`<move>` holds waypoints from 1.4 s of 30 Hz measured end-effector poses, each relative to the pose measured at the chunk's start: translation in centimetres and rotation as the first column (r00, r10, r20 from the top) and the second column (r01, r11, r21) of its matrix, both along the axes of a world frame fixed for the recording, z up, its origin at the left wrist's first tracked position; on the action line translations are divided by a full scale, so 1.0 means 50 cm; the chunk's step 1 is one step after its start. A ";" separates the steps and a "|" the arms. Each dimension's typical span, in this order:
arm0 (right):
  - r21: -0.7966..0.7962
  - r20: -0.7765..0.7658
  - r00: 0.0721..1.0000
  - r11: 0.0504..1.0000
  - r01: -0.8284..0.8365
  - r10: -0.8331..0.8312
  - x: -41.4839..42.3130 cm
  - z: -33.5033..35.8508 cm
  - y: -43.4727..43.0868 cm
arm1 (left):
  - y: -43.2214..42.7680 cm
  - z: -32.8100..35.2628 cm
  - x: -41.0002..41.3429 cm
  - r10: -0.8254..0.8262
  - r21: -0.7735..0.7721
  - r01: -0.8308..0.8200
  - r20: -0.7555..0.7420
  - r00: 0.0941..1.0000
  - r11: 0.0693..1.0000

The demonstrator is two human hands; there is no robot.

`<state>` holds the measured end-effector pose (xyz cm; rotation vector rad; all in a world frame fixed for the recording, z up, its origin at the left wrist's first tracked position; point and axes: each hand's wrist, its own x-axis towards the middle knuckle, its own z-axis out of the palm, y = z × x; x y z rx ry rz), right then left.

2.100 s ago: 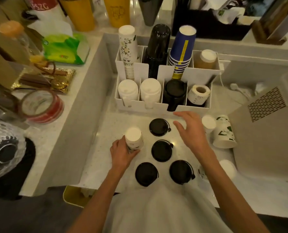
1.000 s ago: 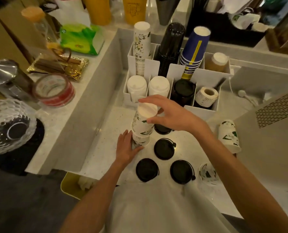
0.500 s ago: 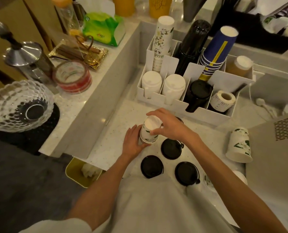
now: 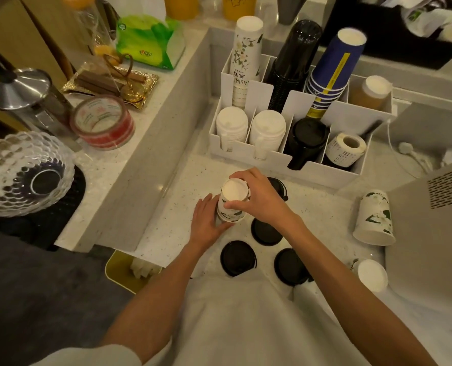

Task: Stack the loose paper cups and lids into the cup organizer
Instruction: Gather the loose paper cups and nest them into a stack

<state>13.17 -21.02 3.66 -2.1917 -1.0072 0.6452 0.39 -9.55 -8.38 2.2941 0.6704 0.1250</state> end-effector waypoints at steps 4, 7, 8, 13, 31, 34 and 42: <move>0.010 -0.006 1.000 1.000 0.019 -0.018 -0.012 -0.009 -0.004 | 0.004 -0.003 0.004 -0.072 -0.013 0.071 -0.036 0.997 0.997; -0.038 -0.037 0.999 0.999 0.000 -0.001 -0.015 0.002 -0.013 | -0.002 -0.002 0.008 -0.047 -0.026 0.046 -0.047 0.998 0.999; -0.051 -0.061 0.998 0.999 0.000 -0.003 -0.013 0.008 -0.021 | -0.005 -0.002 0.012 -0.027 -0.016 0.026 -0.042 0.999 1.000; -0.009 -0.023 0.966 0.966 0.258 -0.258 0.041 0.040 -0.122 | -0.012 -0.009 0.036 -0.030 0.112 0.043 -0.115 0.993 0.993; -0.548 0.176 0.582 0.412 0.728 -0.794 0.239 -0.061 -0.403 | -0.026 -0.035 0.041 -0.040 0.153 0.069 -0.184 0.982 0.986; -0.561 0.033 0.559 0.448 0.696 -0.829 0.235 -0.034 -0.407 | -0.027 -0.039 0.041 -0.039 0.156 0.069 -0.186 0.982 0.985; -0.080 0.011 0.692 0.690 0.720 -0.721 0.163 0.130 -0.370 | -0.028 -0.035 0.039 -0.041 0.136 0.070 -0.206 0.978 0.988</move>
